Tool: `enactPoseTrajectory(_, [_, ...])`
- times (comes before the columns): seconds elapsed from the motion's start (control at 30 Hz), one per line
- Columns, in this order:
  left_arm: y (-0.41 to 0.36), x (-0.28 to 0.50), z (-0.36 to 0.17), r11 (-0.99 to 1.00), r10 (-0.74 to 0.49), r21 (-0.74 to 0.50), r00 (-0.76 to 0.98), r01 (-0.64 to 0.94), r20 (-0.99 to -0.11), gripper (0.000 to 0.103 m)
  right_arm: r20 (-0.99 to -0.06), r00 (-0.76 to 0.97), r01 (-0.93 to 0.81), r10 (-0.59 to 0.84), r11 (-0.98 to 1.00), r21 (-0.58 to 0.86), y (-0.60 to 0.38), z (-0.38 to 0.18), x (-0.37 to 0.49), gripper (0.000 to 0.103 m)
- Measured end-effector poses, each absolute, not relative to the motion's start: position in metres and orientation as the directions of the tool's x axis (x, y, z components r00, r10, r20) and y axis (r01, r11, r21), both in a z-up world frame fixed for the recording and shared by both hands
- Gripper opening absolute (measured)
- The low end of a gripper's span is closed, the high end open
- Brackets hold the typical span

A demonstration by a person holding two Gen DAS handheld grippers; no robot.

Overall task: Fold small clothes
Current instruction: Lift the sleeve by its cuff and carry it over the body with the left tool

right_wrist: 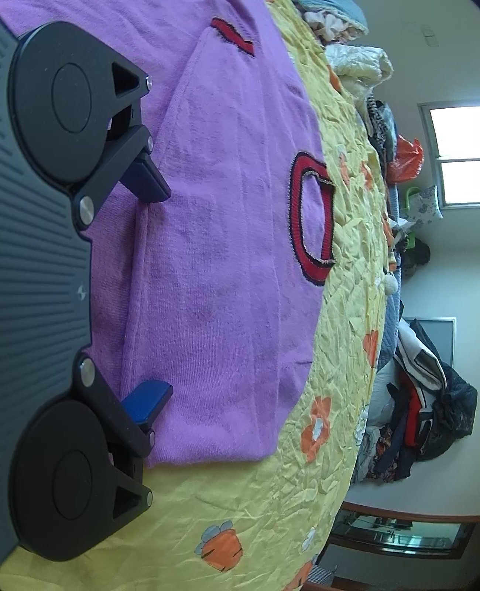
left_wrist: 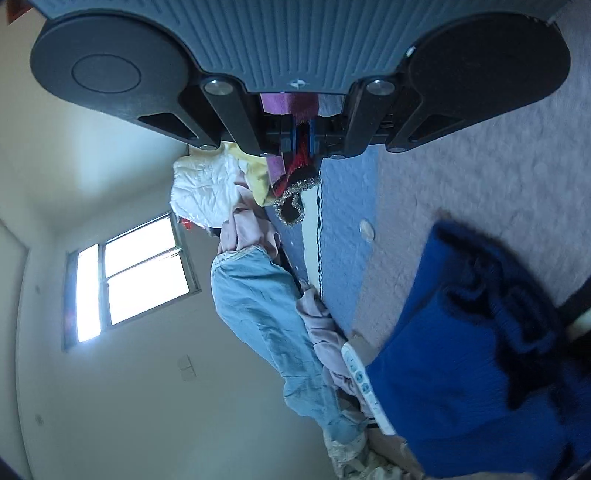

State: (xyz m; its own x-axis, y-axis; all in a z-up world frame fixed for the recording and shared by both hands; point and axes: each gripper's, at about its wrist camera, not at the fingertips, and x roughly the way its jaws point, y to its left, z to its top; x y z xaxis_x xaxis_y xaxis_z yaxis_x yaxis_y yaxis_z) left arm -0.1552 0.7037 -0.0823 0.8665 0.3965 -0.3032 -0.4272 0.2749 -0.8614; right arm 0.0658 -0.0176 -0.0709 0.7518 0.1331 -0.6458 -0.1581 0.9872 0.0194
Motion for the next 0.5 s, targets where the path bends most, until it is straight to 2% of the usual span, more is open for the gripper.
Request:
enactPoseTrajectory(0.17, [0.718, -0.114, -0.042, 0.359, 0.378, -0.853, 0.894, -0.38, -0.239, 0.006, -0.637, 0.757, -0.187, 0.145, 0.982, 0.002, -0.011, -0.065, 0.061, 0.103])
enactPoseTrajectory(0.33, [0.711, -0.078, 0.002, 0.432, 0.34, -0.844, 0.924, -0.319, -0.175, 0.006, -0.635, 0.74, -0.275, 0.223, 0.961, 0.018, 0.028, -0.061, 0.065, 0.103])
enactPoseTrajectory(0.43, [0.707, -0.071, 0.005, 0.374, 0.321, -0.884, 0.933, -0.281, -0.161, 0.006, -0.624, 0.767, -0.245, 0.146, 0.967, -0.075, 0.057, -0.065, 0.071, 0.103])
enactPoseTrajectory(0.5, [0.699, -0.069, 0.008, 0.363, 0.29, -0.897, 0.946, -0.25, -0.147, 0.006, -0.652, 0.748, -0.226, 0.123, 0.971, -0.077, 0.064, -0.071, 0.078, 0.103])
